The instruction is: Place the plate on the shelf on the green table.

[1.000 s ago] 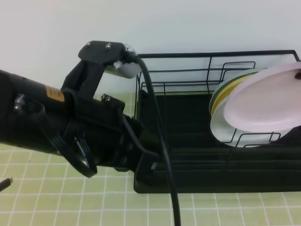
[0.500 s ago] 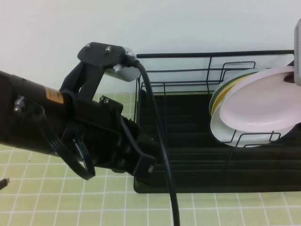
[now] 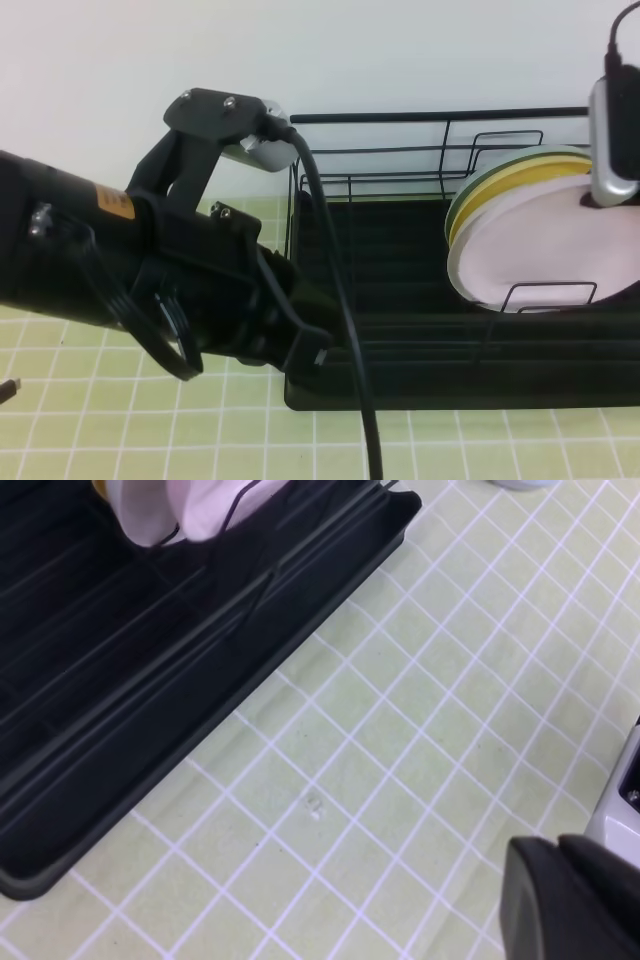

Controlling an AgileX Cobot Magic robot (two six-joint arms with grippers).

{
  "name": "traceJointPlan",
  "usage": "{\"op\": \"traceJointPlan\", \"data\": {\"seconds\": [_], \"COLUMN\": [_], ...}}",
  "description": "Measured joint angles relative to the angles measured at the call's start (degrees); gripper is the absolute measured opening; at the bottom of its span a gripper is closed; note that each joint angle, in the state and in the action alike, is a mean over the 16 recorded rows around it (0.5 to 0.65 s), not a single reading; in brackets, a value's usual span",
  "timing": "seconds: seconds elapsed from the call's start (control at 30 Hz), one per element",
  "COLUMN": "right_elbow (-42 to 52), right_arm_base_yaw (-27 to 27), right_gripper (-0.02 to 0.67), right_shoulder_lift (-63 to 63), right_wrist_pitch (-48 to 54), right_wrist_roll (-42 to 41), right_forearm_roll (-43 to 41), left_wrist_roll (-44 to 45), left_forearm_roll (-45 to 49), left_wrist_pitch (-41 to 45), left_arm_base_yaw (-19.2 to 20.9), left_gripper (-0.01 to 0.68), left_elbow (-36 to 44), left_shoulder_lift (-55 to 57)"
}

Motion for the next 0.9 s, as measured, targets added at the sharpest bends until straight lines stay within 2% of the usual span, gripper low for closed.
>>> {"op": "traceJointPlan", "data": {"seconds": [0.13,0.23,0.53,0.63,0.7,0.77,0.9], "right_elbow": [0.00,0.00,0.00,0.00,0.00,-0.01,-0.01], "right_arm_base_yaw": [0.00,0.00,0.00,0.00,-0.01,-0.02,-0.04], "right_gripper": [0.018,0.063,0.295,0.348,0.358,0.339,0.238], "right_shoulder_lift": [1.38,2.00,2.11,1.32,0.34,-1.15,-5.74], "right_wrist_pitch": [-0.03,-0.27,-1.32,-1.64,-1.83,-1.89,-2.06], "right_wrist_roll": [0.07,0.42,3.11,4.72,6.02,7.45,11.21], "right_forearm_roll": [0.57,1.04,1.87,1.95,1.97,1.90,1.60], "left_wrist_roll": [0.00,0.00,0.00,0.00,0.00,0.00,0.00], "left_forearm_roll": [0.00,0.00,0.04,0.22,0.40,0.63,1.12], "left_wrist_pitch": [-0.03,-0.03,-0.02,0.01,0.03,0.03,0.04], "left_arm_base_yaw": [0.00,0.00,0.00,0.00,0.00,0.00,0.00], "left_gripper": [0.000,0.000,0.000,0.000,0.000,0.000,0.000], "left_elbow": [0.00,0.00,0.00,0.00,0.00,0.00,0.00], "left_shoulder_lift": [0.00,0.00,0.00,0.00,0.00,0.00,0.00]}}
